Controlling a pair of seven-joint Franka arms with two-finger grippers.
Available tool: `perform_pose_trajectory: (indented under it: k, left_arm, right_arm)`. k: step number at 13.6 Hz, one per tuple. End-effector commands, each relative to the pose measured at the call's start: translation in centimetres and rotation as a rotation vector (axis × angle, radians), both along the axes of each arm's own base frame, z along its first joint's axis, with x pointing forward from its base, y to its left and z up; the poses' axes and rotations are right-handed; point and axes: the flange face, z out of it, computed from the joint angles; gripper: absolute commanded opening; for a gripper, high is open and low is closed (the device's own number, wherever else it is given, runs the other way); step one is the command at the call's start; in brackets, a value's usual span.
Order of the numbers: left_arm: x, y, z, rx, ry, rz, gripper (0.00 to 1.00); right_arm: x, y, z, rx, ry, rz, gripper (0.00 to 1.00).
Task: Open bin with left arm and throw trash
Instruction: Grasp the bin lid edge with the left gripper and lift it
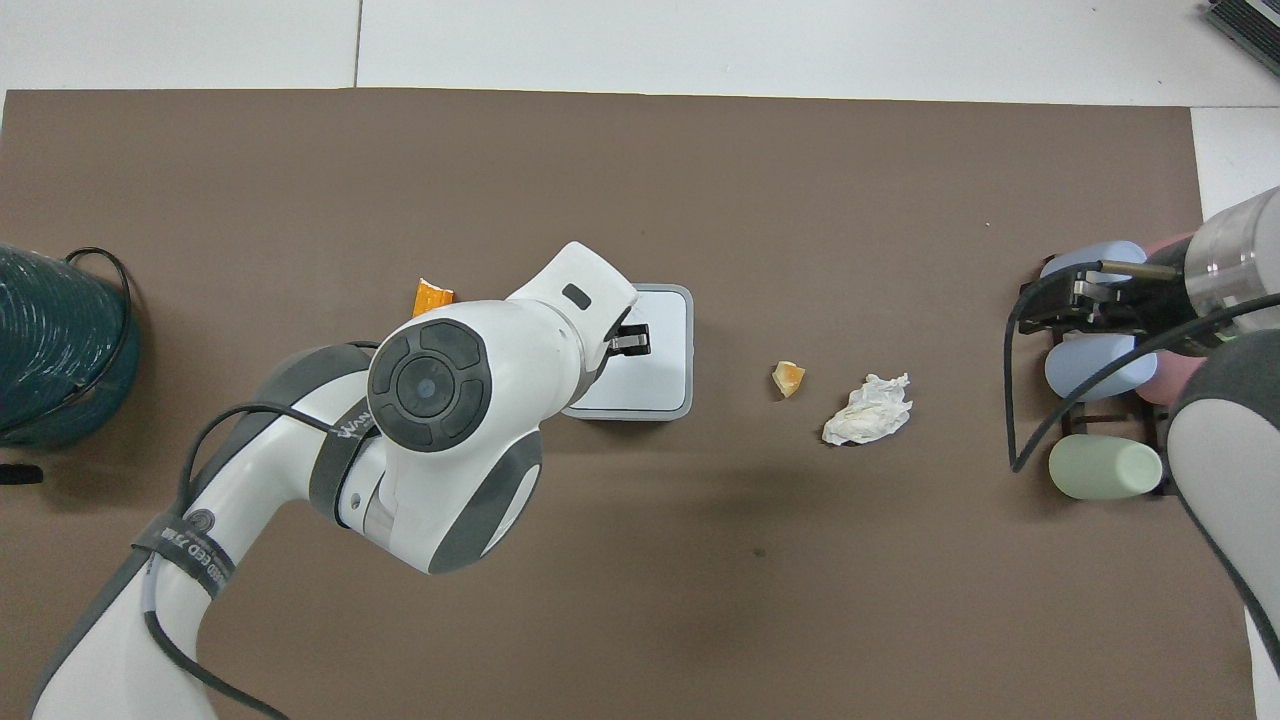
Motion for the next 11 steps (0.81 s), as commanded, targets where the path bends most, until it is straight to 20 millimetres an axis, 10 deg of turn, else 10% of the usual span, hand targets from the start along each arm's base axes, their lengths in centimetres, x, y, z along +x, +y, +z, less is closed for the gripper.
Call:
perform_pose_trajectory:
  k: [1, 11]
  left_arm:
    - [0.5, -0.7, -2.3, -0.027, -0.009, 0.013, 0.0]
    - [0.6, -3.6, -6.6, -0.022, 0.006, -0.016, 0.0]
  right_arm:
    - [-0.4, -0.3, 0.2, 0.013, 0.001, 0.017, 1.0]
    - [-0.4, -0.5, 0.1, 0.013, 0.004, 0.014, 1.0]
